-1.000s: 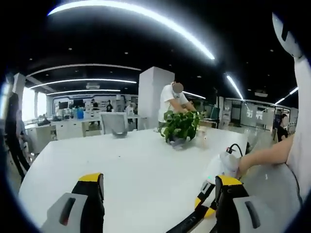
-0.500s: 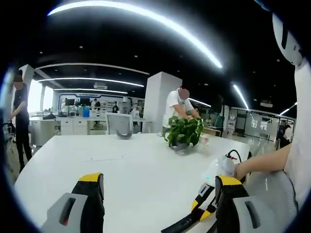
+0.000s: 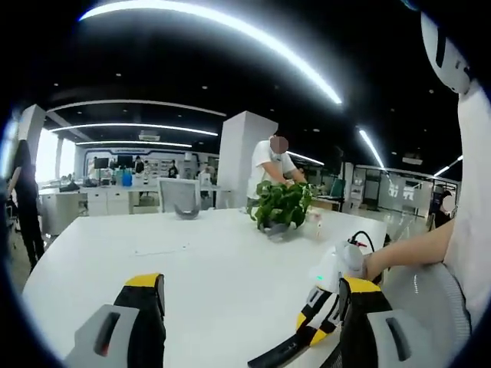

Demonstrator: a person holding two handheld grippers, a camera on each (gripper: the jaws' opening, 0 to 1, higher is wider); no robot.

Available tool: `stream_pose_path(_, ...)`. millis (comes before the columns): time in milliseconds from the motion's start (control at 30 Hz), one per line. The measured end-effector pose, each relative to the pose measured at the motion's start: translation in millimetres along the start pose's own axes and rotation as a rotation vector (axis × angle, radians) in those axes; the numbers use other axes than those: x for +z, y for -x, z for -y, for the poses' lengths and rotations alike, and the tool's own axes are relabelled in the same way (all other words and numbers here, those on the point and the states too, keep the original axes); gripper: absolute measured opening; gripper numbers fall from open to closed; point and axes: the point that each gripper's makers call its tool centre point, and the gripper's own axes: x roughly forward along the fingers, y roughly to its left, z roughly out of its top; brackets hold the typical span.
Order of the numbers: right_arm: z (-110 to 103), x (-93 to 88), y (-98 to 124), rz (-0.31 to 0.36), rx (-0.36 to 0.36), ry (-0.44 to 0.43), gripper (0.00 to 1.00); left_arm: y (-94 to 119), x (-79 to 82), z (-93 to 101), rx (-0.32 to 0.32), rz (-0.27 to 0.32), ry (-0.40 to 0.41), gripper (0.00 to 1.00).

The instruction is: Press the specified remote control buttons in sequence, fully releasing each button before pressing the next.

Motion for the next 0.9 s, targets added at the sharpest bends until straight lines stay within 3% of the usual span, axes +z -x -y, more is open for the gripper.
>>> stream_pose_path(267,0.8,0.2,-1.0,0.002,-0.007,0.023,0.26,4.3,2.5,-12.7,0.04,0.02,0.003,0.98)
stream_pose_path(500,1.5,1.3,-1.3,0.02,-0.012,0.022,0.26,14.8,10.1,-35.7,0.137,0.074,0.035,0.97)
stream_pose_path(600,1.1,1.1,-1.8,0.015,-0.023,0.044,0.26,15.5,3.4,-42.2,0.188,0.02,-0.048,0.97)
stream_pose_path(667,1.1,1.1,-2.2,0.01,-0.025,0.04,0.26,11.4,-1.3,-35.4,0.171,-0.016,-0.105,0.97)
stream_pose_path(733,1.0,1.2,-2.0,0.006,-0.027,0.043,0.26,5.7,-3.7,-21.7,0.114,-0.031,-0.146,0.97)
stream_pose_path(800,0.8,1.2,-1.9,0.009,-0.019,0.059,0.25,1.3,-0.6,-4.4,0.037,-0.007,-0.137,0.98)
stream_pose_path(900,0.0,-0.8,-0.7,0.028,0.005,0.117,0.25,-0.5,-3.2,1.8,0.014,-0.019,-0.153,0.99)
